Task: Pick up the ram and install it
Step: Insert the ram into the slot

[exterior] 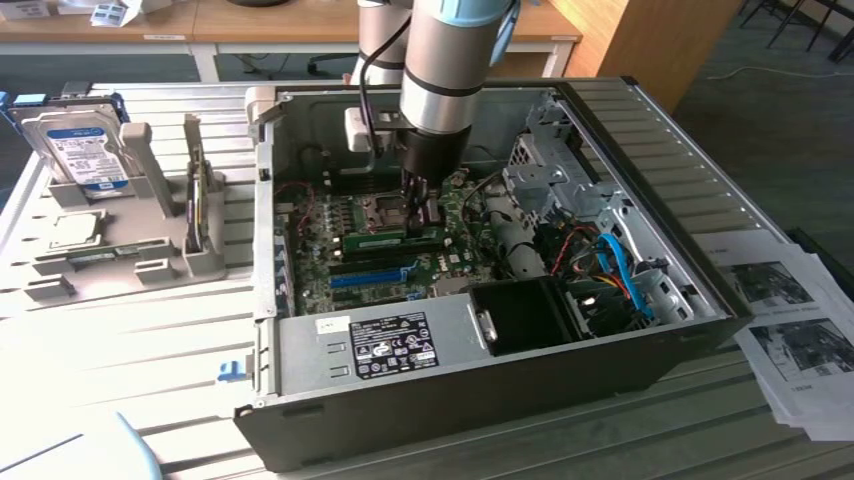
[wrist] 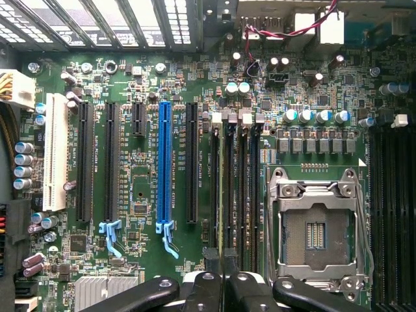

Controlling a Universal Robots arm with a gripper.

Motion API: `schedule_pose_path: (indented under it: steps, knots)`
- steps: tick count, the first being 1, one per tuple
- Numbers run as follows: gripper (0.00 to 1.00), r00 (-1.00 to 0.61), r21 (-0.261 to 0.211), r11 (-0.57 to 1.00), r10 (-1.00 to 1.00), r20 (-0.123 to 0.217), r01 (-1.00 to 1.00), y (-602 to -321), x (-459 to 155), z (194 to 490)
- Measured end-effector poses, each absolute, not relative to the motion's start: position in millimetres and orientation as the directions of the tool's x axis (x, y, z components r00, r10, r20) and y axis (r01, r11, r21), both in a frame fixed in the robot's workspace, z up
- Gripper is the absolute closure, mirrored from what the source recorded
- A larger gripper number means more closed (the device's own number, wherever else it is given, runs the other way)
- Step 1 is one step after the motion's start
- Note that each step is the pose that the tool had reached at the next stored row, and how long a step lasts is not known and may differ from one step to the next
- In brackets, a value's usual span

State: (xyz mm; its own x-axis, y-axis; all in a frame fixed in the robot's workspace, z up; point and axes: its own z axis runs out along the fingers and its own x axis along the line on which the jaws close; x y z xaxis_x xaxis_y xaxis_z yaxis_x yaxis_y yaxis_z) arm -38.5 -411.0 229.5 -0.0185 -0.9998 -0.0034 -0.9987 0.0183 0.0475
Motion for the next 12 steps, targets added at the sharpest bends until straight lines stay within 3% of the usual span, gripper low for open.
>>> schedule_pose_path:
  steps: [12]
  knots:
    - [0.89, -0.018, 0.048, 0.018, -1.000, -0.004, -0.999, -412.0, -38.4, 229.4]
